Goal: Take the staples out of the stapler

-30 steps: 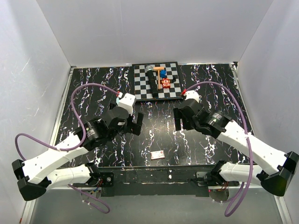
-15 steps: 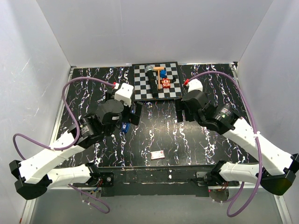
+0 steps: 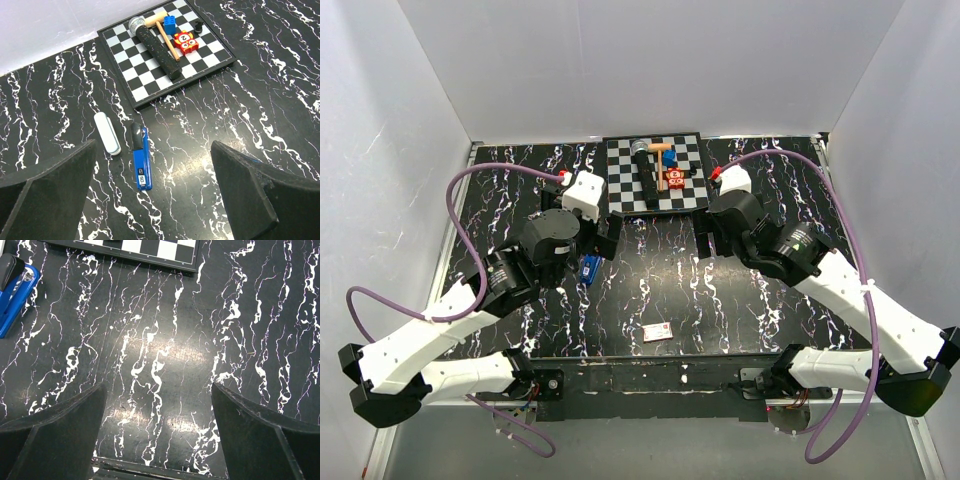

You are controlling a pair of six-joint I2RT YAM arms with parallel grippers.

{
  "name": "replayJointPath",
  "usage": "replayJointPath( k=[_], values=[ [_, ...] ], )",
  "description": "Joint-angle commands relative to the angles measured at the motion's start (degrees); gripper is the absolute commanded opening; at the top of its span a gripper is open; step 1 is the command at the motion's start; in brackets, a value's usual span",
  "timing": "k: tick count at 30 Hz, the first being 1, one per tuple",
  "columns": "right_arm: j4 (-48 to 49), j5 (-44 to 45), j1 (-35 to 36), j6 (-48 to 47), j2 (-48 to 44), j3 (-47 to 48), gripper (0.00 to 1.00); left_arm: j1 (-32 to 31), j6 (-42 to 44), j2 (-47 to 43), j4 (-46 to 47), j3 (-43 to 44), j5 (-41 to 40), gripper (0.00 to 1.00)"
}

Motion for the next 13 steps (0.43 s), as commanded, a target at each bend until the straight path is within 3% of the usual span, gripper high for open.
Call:
replayJointPath(
  k=[1,13],
  values=[
    [1.7,2.5,-0.2,-1.0,-0.1,1.6,0.93,0.0,0.9,-0.3,0.9,1.7,-2.3,0.98],
    [-0.7,3.9,-0.7,0.0,-1.8,3.6,0.94,0.0,0.6,0.2,0.8,3.0,-1.9,0.98]
  ],
)
